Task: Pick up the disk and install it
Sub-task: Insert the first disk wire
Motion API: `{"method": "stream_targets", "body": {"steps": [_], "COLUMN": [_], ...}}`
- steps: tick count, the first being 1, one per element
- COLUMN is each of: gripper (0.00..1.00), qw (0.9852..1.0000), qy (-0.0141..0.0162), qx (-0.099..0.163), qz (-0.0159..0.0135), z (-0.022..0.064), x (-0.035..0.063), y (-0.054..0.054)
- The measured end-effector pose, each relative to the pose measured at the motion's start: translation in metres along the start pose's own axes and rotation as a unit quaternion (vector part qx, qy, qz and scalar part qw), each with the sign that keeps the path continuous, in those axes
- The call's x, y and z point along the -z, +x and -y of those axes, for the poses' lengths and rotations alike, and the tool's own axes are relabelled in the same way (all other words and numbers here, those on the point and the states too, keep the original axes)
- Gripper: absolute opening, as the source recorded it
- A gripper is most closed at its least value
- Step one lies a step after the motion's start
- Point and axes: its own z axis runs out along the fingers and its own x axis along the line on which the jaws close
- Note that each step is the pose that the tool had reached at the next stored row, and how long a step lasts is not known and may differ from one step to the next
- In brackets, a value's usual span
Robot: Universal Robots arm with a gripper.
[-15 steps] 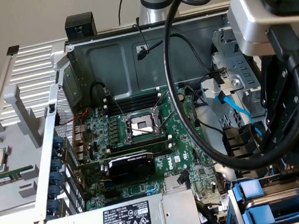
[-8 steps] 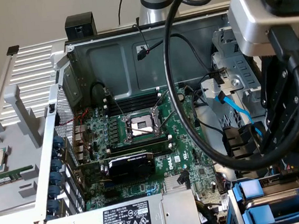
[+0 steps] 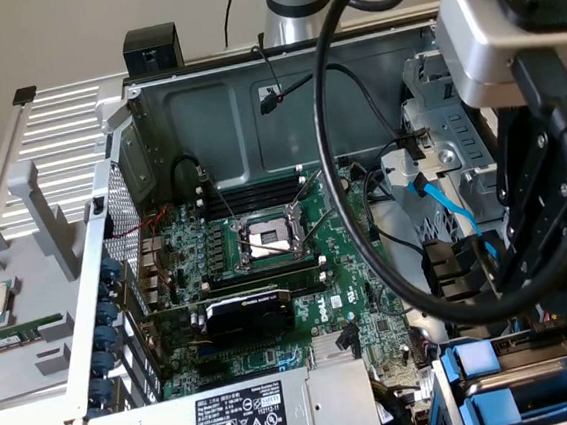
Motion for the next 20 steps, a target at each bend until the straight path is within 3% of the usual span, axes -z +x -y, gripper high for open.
{"method": "stream_targets", "body": {"steps": [20], "gripper": [0.16], "qw": [0.9998], "qy": [-0.0007], "qx": [0.018], "qz": [-0.0019], "z": [0.0047], "x": [-0.0033], "y": [0.0017]}}
